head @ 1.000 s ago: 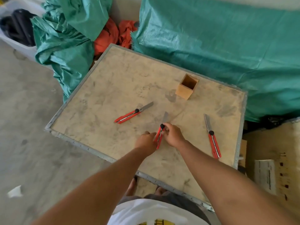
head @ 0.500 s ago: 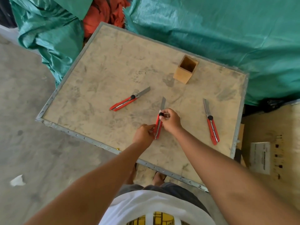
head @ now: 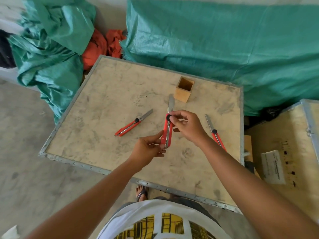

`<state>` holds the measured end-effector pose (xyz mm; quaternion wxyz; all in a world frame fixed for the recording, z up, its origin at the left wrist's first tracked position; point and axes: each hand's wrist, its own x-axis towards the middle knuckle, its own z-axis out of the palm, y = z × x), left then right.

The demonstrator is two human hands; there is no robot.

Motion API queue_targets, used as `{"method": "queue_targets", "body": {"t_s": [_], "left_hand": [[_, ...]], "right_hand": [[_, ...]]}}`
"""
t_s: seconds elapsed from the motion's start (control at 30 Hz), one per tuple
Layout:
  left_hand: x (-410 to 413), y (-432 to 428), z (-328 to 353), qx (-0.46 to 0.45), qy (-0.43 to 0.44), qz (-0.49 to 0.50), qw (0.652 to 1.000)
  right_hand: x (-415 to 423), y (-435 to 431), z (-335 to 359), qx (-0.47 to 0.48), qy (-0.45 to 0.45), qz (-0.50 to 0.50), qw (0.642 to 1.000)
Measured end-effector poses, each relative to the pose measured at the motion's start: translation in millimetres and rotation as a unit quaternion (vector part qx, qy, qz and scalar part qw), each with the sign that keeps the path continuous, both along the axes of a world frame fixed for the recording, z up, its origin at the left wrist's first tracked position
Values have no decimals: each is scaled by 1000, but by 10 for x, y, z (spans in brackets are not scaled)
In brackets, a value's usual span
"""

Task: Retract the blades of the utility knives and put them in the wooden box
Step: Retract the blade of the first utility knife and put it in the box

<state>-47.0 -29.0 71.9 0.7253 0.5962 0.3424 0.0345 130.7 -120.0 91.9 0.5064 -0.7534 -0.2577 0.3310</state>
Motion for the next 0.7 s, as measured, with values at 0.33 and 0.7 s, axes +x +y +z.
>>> {"method": "queue_targets", "body": {"t_s": [0.33, 0.7], "left_hand": [[-56, 164, 450, -58, -108, 35, 992], [-55, 203, 569, -48, -117, -23, 992]], "right_hand": [[-309, -161, 383, -7, -47, 96, 994], [-508, -272, 432, 22, -84, 37, 996]]}}
